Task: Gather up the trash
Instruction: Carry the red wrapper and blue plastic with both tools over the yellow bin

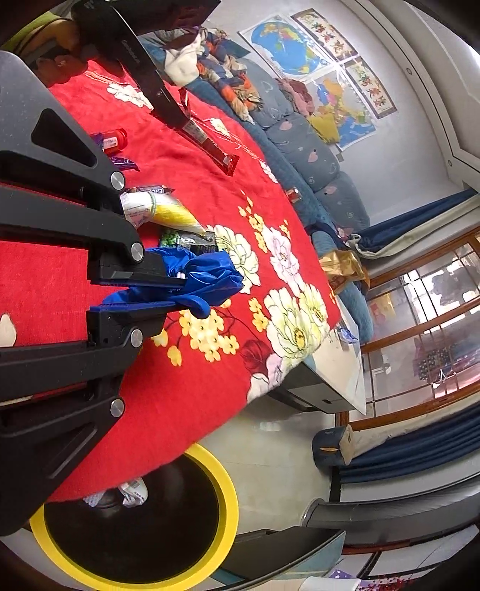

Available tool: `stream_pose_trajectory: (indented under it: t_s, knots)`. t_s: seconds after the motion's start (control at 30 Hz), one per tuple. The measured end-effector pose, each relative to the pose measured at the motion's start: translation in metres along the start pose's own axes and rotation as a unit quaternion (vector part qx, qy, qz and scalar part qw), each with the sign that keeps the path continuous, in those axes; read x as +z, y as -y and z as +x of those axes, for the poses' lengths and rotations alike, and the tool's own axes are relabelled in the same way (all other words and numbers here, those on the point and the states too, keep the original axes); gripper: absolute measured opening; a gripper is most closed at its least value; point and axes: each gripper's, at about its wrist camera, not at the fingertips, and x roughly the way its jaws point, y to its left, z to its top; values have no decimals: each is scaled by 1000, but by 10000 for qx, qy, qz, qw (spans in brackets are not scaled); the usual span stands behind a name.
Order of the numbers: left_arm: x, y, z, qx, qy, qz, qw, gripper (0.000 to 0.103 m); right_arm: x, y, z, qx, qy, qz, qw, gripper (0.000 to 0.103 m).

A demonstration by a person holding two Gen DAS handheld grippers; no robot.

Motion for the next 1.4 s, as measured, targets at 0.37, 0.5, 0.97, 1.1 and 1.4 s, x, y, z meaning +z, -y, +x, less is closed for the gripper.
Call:
stream_pose_trajectory:
  t_s: [0.37,0.5,0.97,1.1,1.4]
  knots:
    - [-4,40,6,-268,-102,342,9990,5,6,27,-24,-200,199,175,9994,7]
    - [-6,53,10,-348,-138,481,9981,5,8,39,-32,-278,261,253,9990,7]
    - [-21,96,20,-592,-312,904,9937,5,11,84,-52,-612,500,607,9950,7]
    - [-25,107,23,-657,-351,1028,9919,5,10,97,-57,-728,557,711,9932,7]
    - [-33,141,33,-833,-459,1380,9859,5,10,129,-68,-1023,687,928,9880,7]
